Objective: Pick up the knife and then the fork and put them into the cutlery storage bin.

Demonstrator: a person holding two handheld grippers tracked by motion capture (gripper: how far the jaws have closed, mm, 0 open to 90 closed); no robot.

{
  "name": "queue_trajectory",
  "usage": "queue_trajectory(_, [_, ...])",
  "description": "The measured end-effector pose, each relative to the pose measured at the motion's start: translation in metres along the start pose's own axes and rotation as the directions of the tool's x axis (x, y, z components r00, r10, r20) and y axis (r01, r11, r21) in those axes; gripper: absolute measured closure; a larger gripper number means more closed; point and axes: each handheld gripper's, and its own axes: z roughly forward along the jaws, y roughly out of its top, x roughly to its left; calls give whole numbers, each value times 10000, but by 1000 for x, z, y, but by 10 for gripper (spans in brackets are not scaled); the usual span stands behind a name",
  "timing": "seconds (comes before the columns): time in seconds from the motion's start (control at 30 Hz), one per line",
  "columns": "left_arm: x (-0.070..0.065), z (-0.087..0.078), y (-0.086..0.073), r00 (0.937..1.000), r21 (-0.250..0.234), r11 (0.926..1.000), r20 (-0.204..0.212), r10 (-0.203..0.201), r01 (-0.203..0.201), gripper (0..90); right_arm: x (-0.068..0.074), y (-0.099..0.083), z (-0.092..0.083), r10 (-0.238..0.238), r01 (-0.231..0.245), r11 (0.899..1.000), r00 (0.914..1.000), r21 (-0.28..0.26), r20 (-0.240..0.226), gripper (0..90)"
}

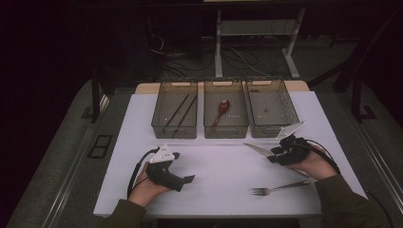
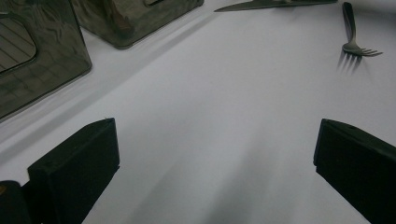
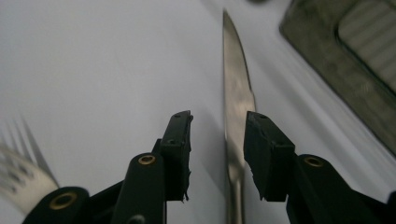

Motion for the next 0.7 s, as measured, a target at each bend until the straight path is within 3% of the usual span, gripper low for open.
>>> queue_trajectory(0.1, [0, 0, 0, 10000, -2, 10000, 11, 5, -5, 0, -2, -2, -4, -29, -8, 9958, 9992, 914, 406, 593])
queue_trajectory(0.23, [0, 0, 0, 10000, 19, 10000, 40, 20, -20, 0, -8, -2, -3, -103, -18, 9798, 9982, 2000, 591, 628])
queue_trajectory(0.37, [0, 1, -1, 10000, 35, 10000, 73, 15, -16, 0, -11, 2, 0, -169, 84, 9693, 9993, 2455, 324, 661])
queue_trajectory(0.57, [0, 1, -1, 10000, 46, 10000, 96, 24, -25, 0, -13, 7, 10, -427, 397, 9392, 9991, 3411, 14, 729])
queue_trajectory(0.7, [0, 2, -1, 10000, 55, 10000, 99, 8, -9, 0, -14, 12, 13, -485, 524, 9250, 9986, 3764, -200, 761])
